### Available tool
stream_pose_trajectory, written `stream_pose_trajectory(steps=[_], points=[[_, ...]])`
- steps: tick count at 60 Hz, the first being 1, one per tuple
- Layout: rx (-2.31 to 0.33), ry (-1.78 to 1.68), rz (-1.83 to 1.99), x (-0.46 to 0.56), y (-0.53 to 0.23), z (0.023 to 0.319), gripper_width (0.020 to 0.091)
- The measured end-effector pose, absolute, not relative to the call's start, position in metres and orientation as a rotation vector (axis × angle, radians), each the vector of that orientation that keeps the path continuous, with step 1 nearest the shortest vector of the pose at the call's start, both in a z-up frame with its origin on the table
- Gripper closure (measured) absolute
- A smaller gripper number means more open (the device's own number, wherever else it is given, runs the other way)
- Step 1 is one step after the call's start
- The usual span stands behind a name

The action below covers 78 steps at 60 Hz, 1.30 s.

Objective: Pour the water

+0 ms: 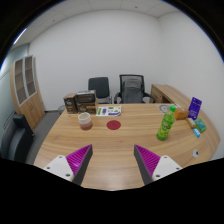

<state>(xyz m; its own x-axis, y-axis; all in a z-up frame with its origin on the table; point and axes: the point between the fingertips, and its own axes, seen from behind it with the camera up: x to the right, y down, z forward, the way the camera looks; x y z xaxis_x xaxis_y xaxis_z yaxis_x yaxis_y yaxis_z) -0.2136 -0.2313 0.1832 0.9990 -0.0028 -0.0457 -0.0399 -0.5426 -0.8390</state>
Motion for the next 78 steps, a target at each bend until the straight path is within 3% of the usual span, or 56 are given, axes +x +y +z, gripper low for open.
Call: stream_pose_trajectory(steps=[18,41,51,55,58,78], points=[[-2.002,0.104,-0.021,-0.068,-0.195,0.148,0.0247],[-1.928,0.100,-0.052,0.062,-0.057,0.084,0.0251],[-1.853,0.063,-0.005,0.066,-0.014,0.076,0.0361],[-1.818,0.053,0.007,0.066,-0.003,0.078,0.0448],[-1.814,0.043,-0.002,0.065,0.001,0.076,0.0555],[-1.800,0.040,-0.051,0.067,0.004,0.078,0.0721]])
